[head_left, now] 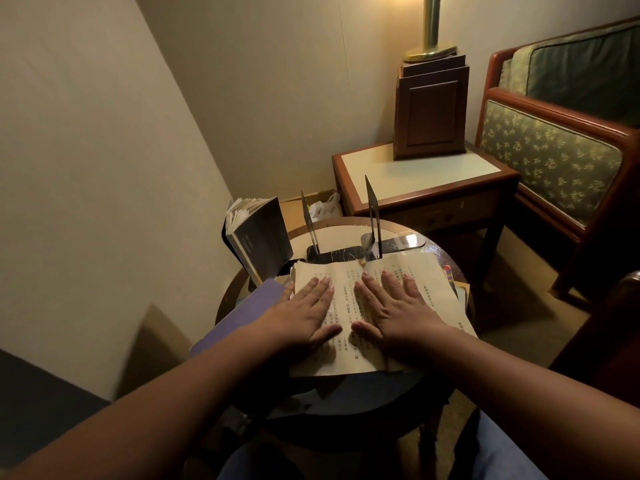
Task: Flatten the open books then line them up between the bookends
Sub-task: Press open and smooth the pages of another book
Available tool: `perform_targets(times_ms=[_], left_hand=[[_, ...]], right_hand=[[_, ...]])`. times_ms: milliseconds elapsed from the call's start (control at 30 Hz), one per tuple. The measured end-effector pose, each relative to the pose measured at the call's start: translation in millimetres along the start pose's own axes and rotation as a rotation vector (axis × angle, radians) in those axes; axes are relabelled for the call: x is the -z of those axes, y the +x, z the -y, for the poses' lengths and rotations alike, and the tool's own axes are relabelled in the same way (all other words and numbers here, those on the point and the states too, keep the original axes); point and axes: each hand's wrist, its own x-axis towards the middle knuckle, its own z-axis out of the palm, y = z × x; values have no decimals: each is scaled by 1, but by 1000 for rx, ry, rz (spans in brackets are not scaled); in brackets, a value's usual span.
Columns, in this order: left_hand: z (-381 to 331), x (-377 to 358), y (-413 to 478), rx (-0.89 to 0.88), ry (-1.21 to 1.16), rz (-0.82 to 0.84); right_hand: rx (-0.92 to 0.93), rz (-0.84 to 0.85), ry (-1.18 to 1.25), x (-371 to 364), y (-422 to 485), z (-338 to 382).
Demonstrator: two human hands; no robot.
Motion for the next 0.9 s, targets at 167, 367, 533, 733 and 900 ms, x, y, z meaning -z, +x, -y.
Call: perform_targets(times_ms=[167,367,533,733,900], left_hand=[[16,9,39,103,-111,-19],[17,16,50,146,-145,-58],[16,11,40,123,-72,-79],[-1,-10,-3,21,49,-63],[-13,-31,-41,-71,124,-108]], right_hand=[[-12,-6,12,0,-1,0],[-37,-27,16,-4,4,1],[-27,-24,24,-2,4,2],[-21,-26,15,-2,4,1],[-14,-20,34,1,1,1]])
